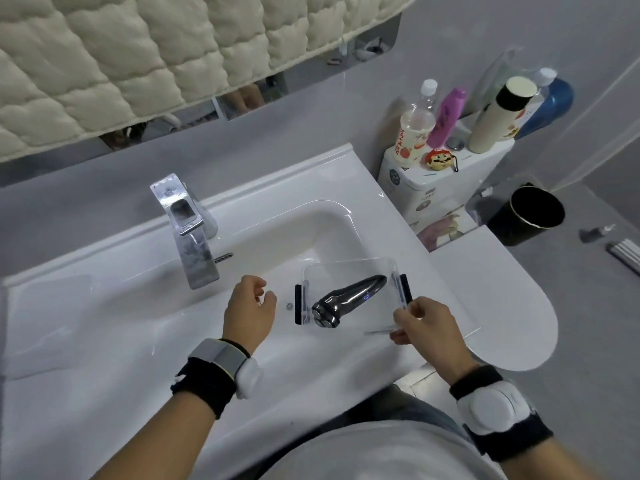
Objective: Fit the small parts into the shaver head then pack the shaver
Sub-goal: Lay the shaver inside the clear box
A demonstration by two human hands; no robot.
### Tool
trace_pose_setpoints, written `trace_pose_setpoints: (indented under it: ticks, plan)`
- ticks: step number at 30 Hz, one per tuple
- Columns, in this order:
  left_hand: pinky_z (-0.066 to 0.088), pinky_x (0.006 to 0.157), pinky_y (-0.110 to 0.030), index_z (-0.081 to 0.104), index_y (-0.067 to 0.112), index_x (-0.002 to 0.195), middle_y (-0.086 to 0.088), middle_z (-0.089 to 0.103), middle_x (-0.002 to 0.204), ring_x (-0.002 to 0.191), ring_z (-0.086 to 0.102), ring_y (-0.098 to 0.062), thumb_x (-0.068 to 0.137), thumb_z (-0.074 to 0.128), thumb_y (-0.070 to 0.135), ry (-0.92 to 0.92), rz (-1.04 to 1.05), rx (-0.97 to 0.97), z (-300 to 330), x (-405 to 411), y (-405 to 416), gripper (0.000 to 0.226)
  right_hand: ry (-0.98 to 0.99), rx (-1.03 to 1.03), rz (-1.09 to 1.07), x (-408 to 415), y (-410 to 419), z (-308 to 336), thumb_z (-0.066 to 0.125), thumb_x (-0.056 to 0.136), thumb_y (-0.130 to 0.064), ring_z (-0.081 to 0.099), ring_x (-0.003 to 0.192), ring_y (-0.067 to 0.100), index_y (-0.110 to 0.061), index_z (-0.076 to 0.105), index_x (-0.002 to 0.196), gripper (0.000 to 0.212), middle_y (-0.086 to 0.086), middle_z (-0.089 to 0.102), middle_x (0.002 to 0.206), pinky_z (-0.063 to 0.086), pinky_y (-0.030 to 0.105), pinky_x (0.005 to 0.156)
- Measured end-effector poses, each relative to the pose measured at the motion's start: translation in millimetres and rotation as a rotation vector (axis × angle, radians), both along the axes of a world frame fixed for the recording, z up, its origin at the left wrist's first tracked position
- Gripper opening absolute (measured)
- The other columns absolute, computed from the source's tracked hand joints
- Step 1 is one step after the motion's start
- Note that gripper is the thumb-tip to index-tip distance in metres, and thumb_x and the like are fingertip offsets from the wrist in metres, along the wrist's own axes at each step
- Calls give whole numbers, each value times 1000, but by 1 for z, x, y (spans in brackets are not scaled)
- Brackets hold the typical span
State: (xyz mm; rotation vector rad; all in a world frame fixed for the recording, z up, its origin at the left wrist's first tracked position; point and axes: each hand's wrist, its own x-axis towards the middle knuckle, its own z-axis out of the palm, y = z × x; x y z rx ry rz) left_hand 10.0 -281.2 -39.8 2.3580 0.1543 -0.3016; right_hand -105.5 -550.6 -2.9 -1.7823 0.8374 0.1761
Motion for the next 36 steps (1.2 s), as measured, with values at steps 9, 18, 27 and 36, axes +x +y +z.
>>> trace_pose_setpoints:
  ticks: [9,18,27,36]
  plan:
    - [42,82,-29,48,17,126,-12,48,120,95,56,-26,87,63,22,356,-336,175,-87,5,-3,42,-35,-8,-110,21,-18,2,64,88,-10,76,64,27,10,56,82,22,24,66,83,64,44,72]
    - [44,93,-32,57,22,124,-10,43,119,103,55,-29,87,63,30,255,-304,188,-132,20,-26,37,-8,3,-122,30,-29,1,64,88,-9,76,66,29,15,58,92,25,30,68,91,63,51,78]
    - [48,83,-36,59,13,107,-11,46,111,91,58,-32,93,57,17,202,-281,216,-141,17,-29,15,8,-13,-106,25,-32,-1,63,90,-13,77,65,27,13,58,90,27,26,68,89,63,51,79]
    - [45,77,-31,66,8,92,-12,68,97,93,63,-30,87,64,10,271,-148,98,-127,4,-17,6,0,-1,-108,21,-20,-1,64,89,-10,76,65,29,13,57,87,25,17,65,80,64,47,75]
